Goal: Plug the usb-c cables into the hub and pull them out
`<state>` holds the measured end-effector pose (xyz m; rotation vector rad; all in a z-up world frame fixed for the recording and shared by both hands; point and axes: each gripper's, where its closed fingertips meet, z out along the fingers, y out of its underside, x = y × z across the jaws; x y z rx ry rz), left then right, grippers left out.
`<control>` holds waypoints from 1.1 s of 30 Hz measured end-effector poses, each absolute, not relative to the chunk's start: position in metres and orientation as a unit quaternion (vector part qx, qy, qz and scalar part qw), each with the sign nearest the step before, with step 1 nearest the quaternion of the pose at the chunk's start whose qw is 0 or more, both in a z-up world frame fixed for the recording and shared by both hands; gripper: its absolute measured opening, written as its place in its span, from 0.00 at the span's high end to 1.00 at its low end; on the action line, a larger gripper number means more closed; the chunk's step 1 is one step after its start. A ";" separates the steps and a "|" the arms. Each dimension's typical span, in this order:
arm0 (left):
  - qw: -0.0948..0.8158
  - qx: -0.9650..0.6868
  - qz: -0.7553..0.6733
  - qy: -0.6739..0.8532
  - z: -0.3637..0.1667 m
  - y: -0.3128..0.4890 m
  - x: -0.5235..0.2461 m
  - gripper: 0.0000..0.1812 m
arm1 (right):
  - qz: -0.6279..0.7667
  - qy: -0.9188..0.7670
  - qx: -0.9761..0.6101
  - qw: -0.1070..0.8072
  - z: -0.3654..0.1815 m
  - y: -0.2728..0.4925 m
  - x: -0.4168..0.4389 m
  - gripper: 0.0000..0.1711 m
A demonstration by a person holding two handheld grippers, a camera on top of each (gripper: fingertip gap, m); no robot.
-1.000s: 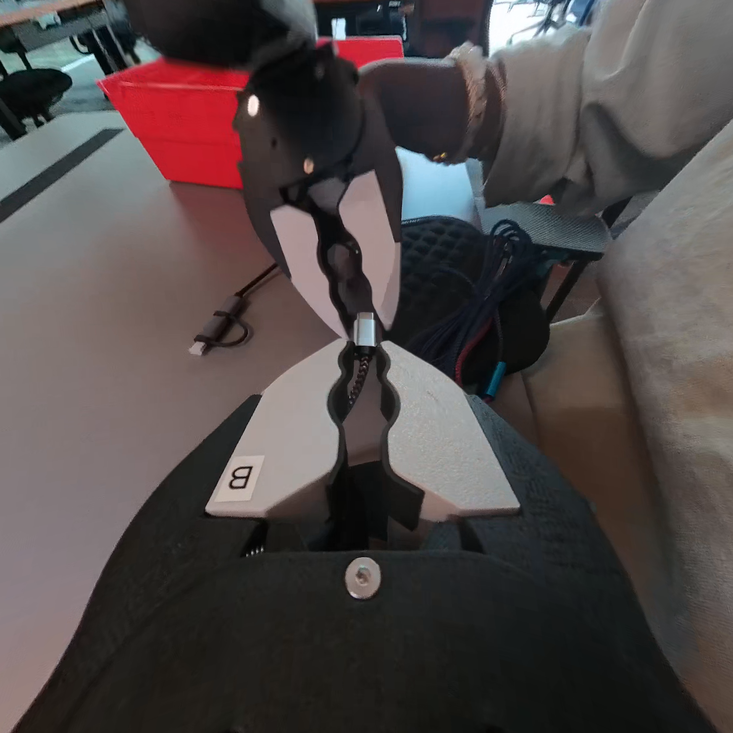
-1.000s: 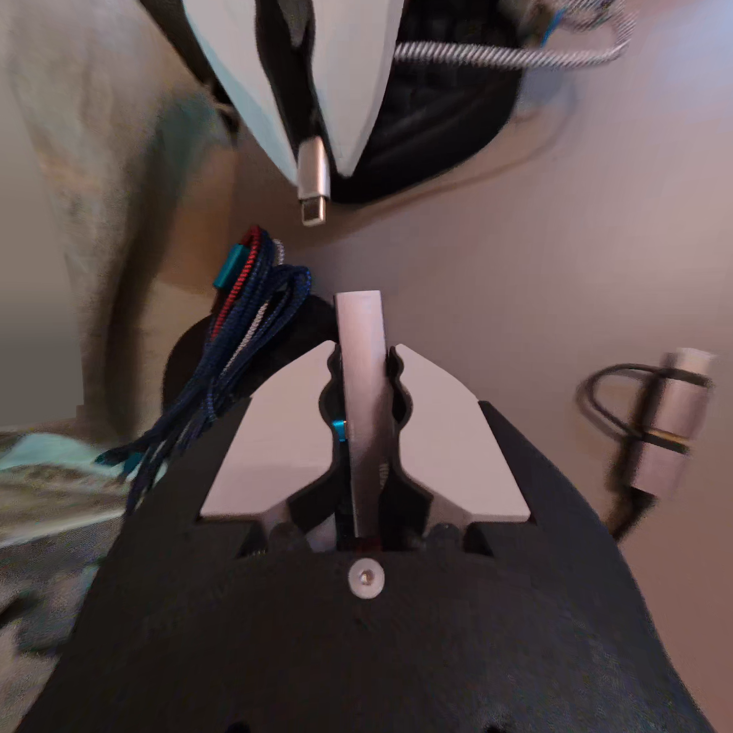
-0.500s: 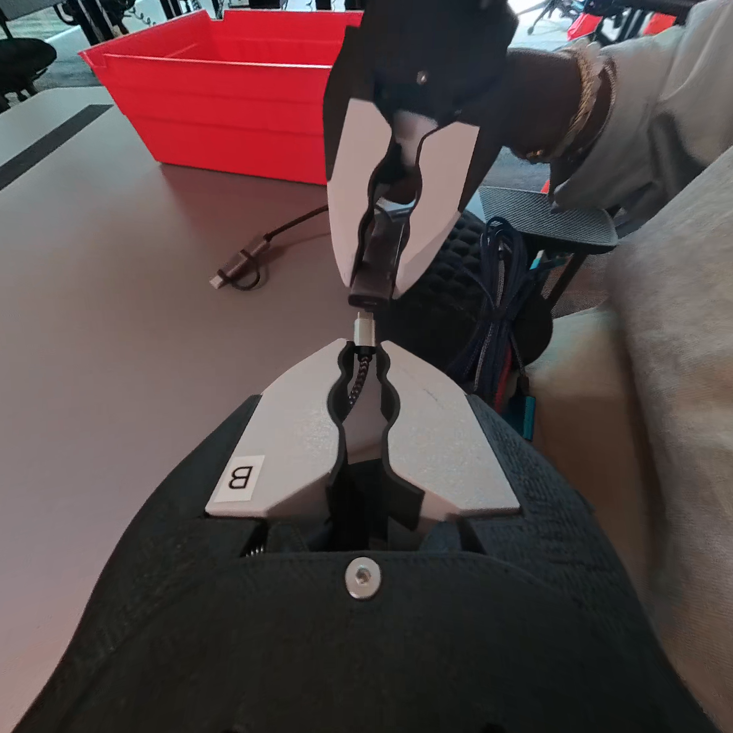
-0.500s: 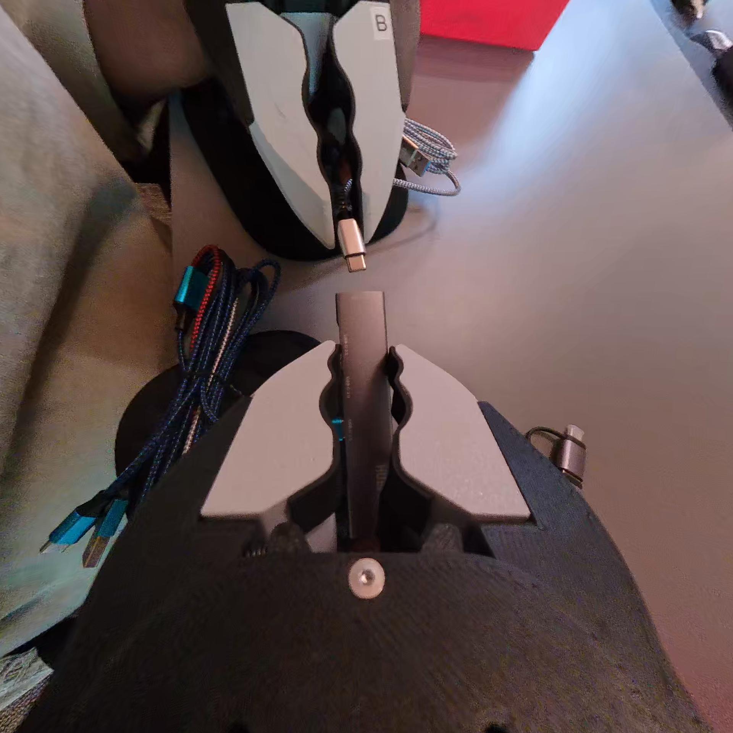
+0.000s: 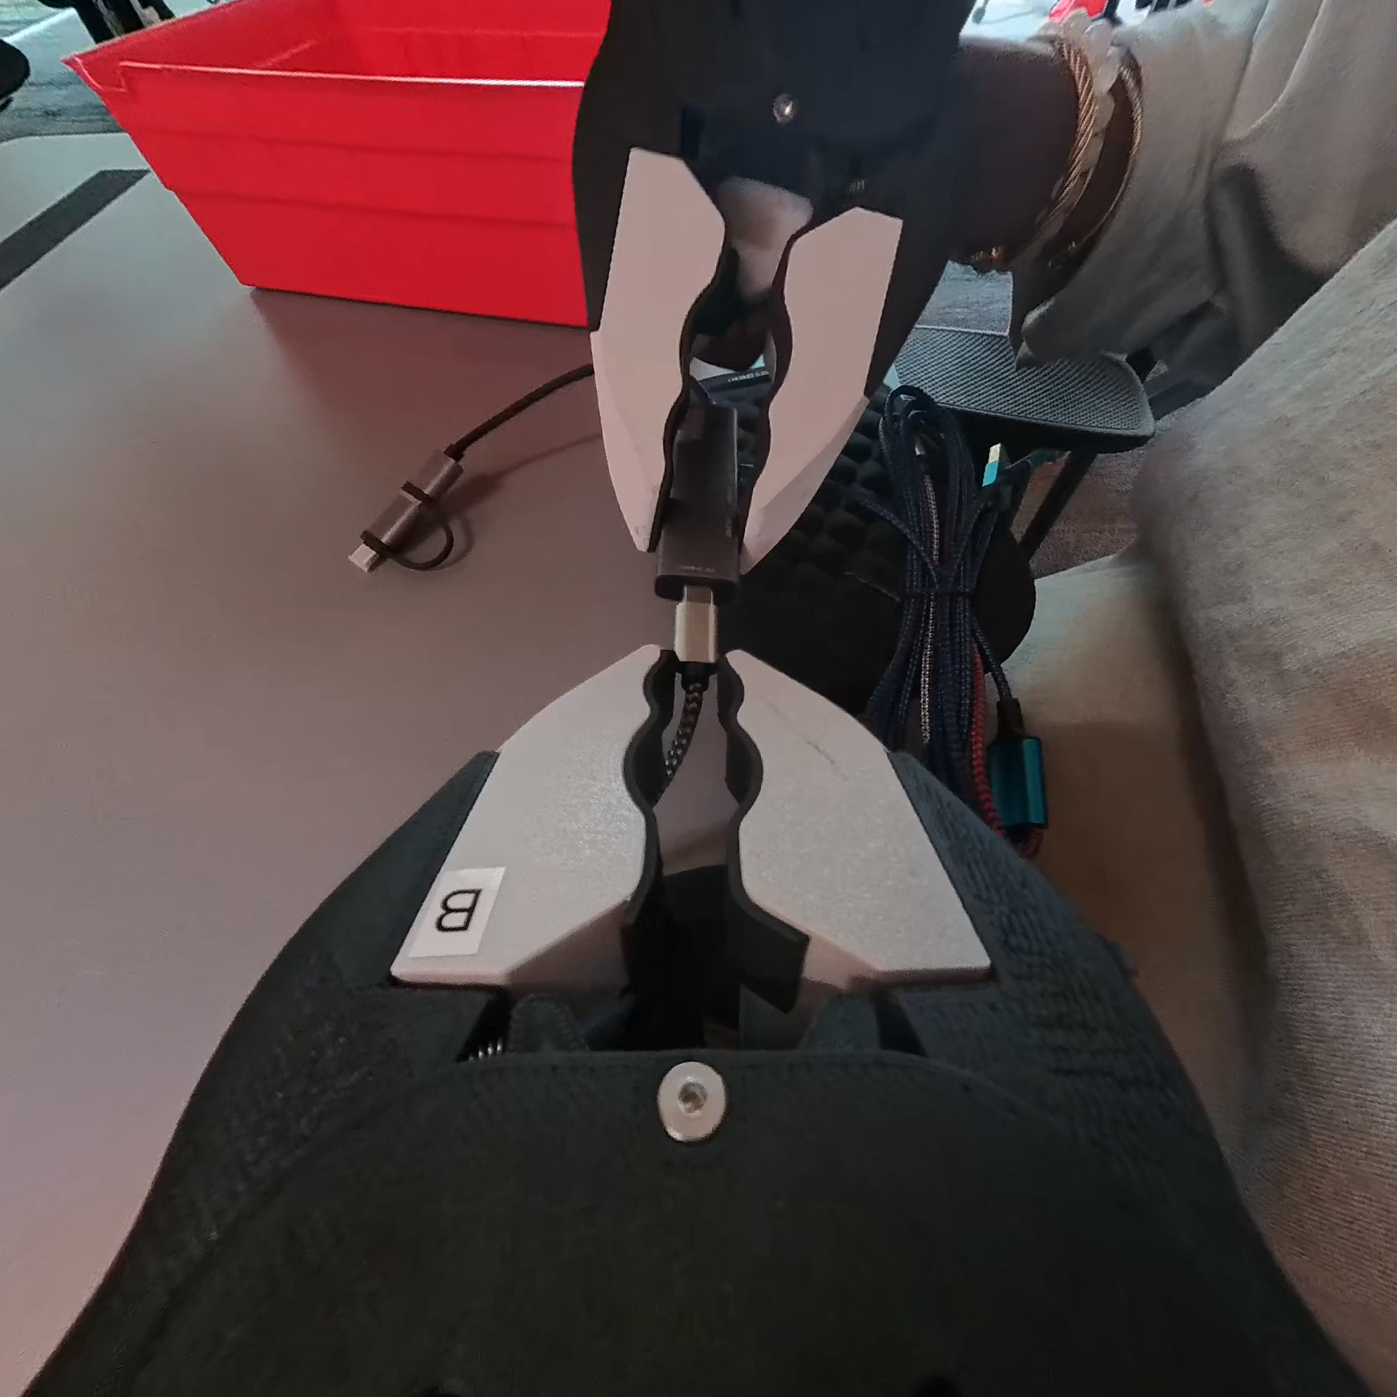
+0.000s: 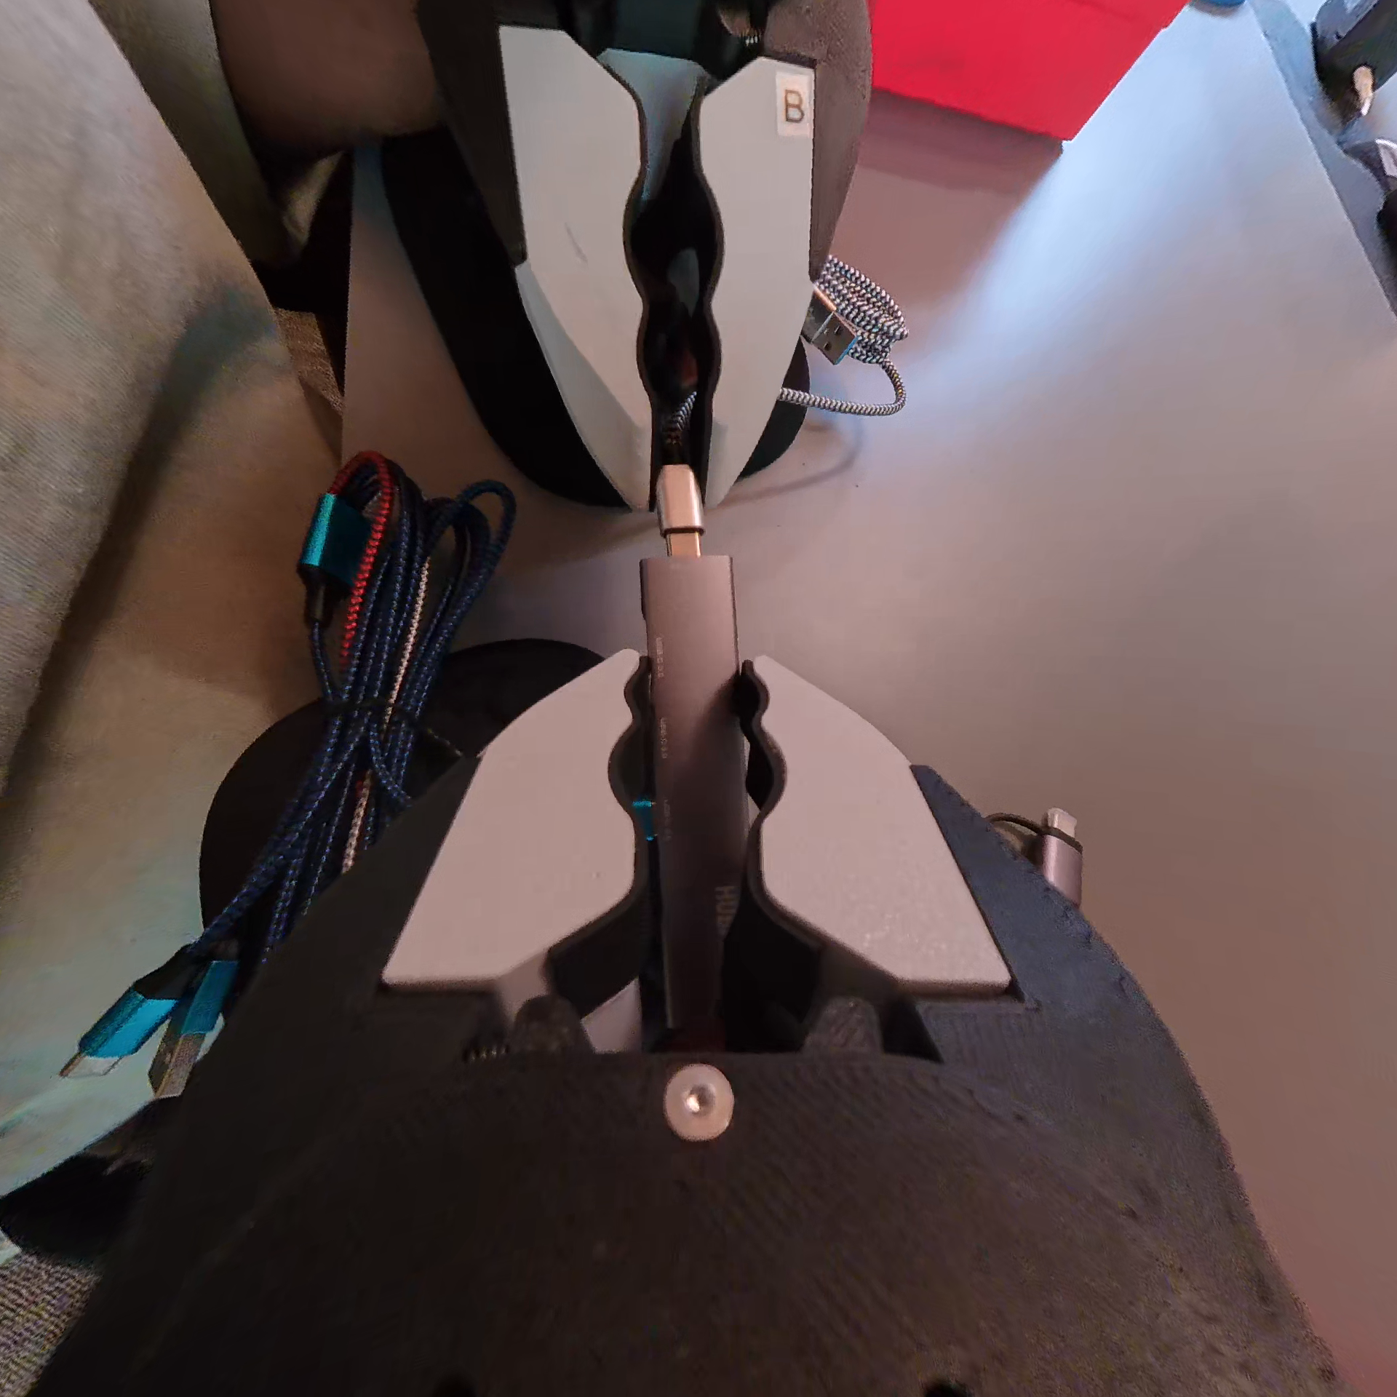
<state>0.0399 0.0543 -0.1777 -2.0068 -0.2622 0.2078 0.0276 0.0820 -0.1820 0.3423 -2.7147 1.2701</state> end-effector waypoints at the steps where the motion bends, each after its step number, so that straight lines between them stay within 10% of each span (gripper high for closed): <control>1: 0.525 -0.840 0.086 -0.107 -0.178 0.055 0.040 0.94 | 0.418 -0.898 0.117 0.064 -0.182 0.082 0.028 0.87; 33: 0.436 -0.890 0.057 -0.118 -0.206 0.056 0.039 0.94 | 0.302 -0.927 0.185 0.122 -0.195 0.083 0.032 0.88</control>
